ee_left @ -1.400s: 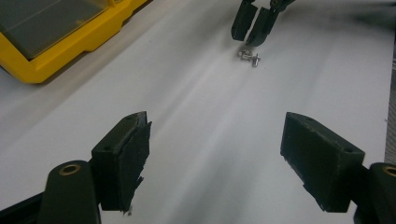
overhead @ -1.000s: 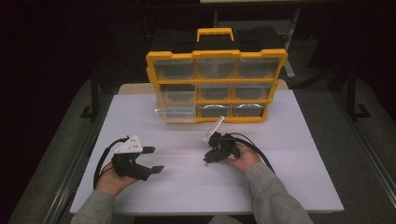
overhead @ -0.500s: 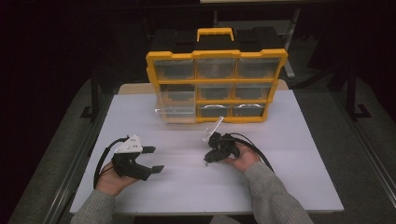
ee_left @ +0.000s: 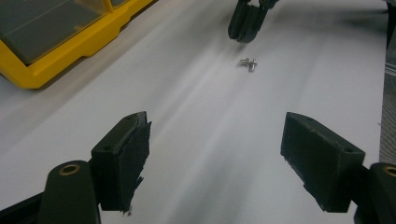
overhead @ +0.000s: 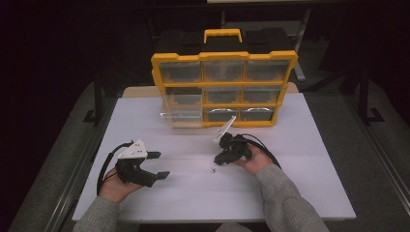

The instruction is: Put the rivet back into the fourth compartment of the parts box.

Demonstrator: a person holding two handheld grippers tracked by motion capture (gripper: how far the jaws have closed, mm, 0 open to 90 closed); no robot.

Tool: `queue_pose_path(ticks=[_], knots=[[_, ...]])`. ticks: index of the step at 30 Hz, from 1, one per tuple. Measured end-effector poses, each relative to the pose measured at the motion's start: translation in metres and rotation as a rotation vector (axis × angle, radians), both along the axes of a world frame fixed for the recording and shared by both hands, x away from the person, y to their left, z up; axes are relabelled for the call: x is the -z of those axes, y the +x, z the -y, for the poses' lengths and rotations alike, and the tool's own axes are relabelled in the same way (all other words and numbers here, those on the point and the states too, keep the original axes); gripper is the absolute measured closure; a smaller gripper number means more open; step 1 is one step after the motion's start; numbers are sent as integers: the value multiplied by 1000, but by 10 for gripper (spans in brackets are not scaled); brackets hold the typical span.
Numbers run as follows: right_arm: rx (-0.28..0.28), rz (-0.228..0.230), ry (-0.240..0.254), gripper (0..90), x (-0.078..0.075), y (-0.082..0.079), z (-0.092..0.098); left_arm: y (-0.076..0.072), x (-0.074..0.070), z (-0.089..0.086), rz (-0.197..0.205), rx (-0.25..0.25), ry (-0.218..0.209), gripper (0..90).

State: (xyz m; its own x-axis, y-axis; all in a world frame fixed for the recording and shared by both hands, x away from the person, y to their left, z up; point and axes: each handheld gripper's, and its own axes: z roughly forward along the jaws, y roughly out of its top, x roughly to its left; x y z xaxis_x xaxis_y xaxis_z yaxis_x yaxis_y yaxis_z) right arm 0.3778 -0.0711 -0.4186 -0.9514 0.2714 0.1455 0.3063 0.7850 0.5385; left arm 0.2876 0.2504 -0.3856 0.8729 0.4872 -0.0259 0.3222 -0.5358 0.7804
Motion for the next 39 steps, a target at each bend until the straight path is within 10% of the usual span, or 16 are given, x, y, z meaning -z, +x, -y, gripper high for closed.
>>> queue_pose_path(ticks=[39], knots=[[36, 62, 103, 805, -121, 39, 36, 1, 0, -5, 7, 9, 9, 235]])
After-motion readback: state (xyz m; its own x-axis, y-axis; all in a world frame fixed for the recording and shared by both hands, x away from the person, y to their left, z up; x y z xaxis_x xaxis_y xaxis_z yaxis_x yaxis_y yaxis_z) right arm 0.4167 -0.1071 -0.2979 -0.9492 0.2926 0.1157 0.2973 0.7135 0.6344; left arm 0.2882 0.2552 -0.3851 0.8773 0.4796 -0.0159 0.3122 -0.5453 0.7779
